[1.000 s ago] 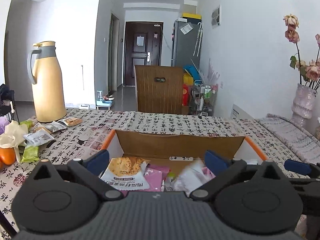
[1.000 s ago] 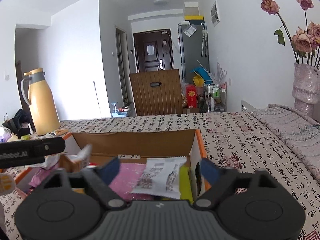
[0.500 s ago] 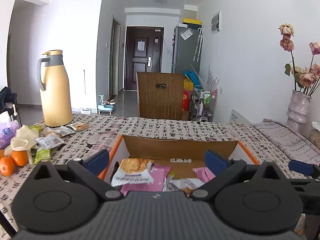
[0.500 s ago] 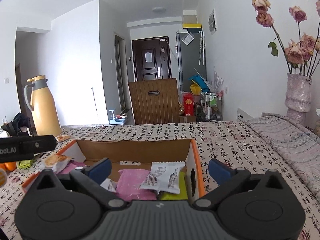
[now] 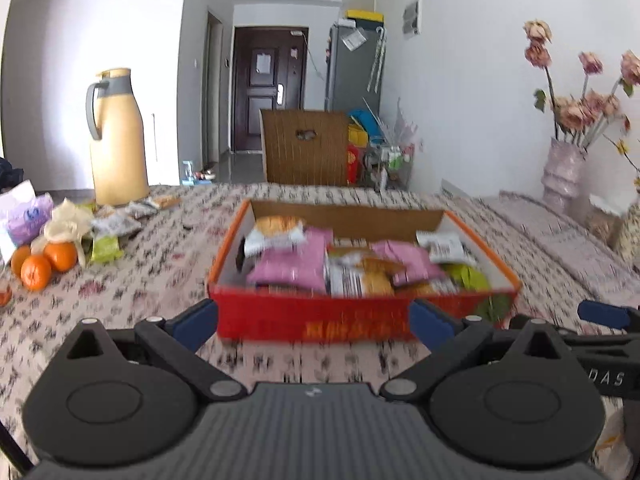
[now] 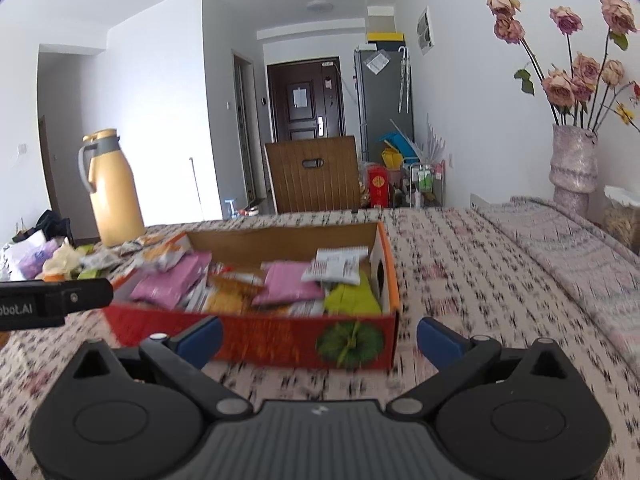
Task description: Organize snacks
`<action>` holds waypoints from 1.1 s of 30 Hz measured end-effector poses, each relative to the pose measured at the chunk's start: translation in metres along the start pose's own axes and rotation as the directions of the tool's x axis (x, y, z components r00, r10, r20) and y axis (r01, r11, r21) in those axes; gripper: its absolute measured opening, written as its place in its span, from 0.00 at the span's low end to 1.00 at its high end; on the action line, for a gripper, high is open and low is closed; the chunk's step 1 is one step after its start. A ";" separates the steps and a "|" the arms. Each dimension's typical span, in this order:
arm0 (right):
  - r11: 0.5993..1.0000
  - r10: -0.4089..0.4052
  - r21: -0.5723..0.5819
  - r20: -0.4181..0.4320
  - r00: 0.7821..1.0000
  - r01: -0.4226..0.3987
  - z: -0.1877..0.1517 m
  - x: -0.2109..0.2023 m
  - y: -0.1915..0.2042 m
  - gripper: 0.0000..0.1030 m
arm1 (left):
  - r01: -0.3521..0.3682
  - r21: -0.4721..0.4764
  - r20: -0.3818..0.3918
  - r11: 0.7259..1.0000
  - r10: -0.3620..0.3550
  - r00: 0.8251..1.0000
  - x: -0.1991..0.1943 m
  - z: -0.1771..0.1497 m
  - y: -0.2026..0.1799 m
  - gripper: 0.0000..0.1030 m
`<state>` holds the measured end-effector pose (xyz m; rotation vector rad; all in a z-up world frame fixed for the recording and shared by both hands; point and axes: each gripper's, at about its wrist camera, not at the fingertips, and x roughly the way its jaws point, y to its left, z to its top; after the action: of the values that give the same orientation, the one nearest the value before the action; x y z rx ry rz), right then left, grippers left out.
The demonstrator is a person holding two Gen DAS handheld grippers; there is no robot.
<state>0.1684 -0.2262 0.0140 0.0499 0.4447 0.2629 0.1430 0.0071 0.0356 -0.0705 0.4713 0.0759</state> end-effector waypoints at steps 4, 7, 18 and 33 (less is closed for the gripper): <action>1.000 -0.001 0.007 -0.027 1.000 0.001 -0.018 -0.016 0.001 1.00 | 0.012 0.022 -0.034 1.000 -0.011 0.999 -0.011 -0.021 0.003 1.00; 1.000 -0.004 0.011 -0.044 0.999 0.004 -0.028 -0.023 0.001 1.00 | 0.013 0.025 -0.061 1.000 -0.011 0.998 -0.017 -0.036 0.007 1.00; 1.000 0.007 0.005 -0.091 0.996 -0.007 -0.057 -0.042 0.008 1.00 | 0.014 0.015 -0.104 1.000 -0.013 0.995 -0.031 -0.061 0.011 1.00; 1.000 -0.009 0.008 -0.094 0.996 0.010 -0.059 -0.050 0.005 1.00 | 0.012 0.013 -0.115 1.000 -0.010 0.993 -0.033 -0.064 0.010 1.00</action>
<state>0.0978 -0.2356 -0.0179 0.0441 0.5392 0.2547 0.0841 0.0101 -0.0071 -0.0646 0.5863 0.0583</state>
